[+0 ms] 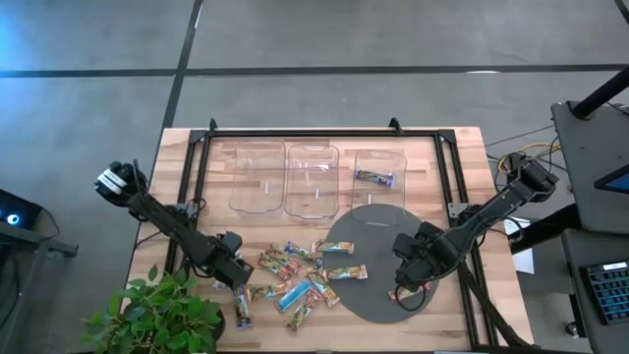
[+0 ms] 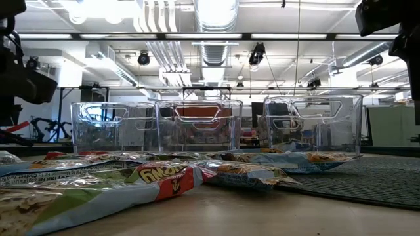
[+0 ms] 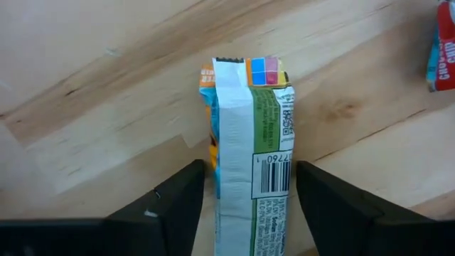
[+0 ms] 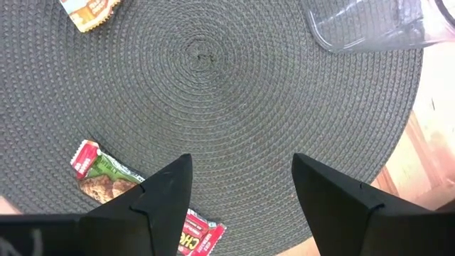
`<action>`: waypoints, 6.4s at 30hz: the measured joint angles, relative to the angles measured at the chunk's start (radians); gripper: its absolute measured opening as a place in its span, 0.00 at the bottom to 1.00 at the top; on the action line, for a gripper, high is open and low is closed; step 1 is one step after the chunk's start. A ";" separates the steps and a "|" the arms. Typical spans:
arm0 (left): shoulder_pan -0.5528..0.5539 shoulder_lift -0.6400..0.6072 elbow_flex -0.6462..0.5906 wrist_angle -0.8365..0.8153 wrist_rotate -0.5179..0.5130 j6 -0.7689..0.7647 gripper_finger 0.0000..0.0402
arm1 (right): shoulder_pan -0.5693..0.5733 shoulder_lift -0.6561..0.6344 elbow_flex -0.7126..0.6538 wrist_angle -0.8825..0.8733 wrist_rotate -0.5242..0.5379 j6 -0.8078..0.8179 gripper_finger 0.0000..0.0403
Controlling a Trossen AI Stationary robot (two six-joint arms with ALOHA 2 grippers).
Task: Pick and place Granola Bars by type
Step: Put the yellow granola bar into the left transparent bin, then put the red granola bar into the middle transparent bin
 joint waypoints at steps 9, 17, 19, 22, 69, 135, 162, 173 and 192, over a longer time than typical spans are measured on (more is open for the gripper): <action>0.000 -0.021 0.018 -0.006 0.035 0.020 0.32 | 0.000 0.000 0.000 -0.001 0.015 -0.005 0.58; 0.000 -0.044 0.061 -0.008 -0.031 0.035 0.18 | -0.001 0.000 -0.002 -0.002 0.029 -0.009 0.58; 0.000 -0.052 0.083 -0.009 -0.064 0.045 0.16 | -0.001 0.000 -0.002 -0.002 0.035 -0.009 0.57; 0.000 -0.082 0.131 -0.008 -0.147 0.079 0.15 | -0.001 0.000 -0.002 -0.002 0.037 -0.008 0.57; 0.906 -0.792 -0.408 1.212 0.298 0.645 0.15 | -0.005 0.001 -0.002 0.039 0.057 0.028 0.56; 0.277 -0.295 0.184 0.231 -0.128 1.208 0.39 | -0.055 0.000 -0.001 0.124 -0.011 -0.347 0.56; 0.184 0.184 0.194 0.278 -0.151 1.581 0.39 | 0.048 0.000 -0.002 0.051 -0.160 -0.082 0.56; 0.186 0.237 0.199 0.279 -0.073 1.542 0.39 | 0.048 0.000 -0.003 0.047 -0.137 -0.086 0.56; 0.184 0.229 0.252 0.224 -0.033 1.466 0.09 | 0.048 0.000 -0.009 0.045 -0.111 -0.091 0.56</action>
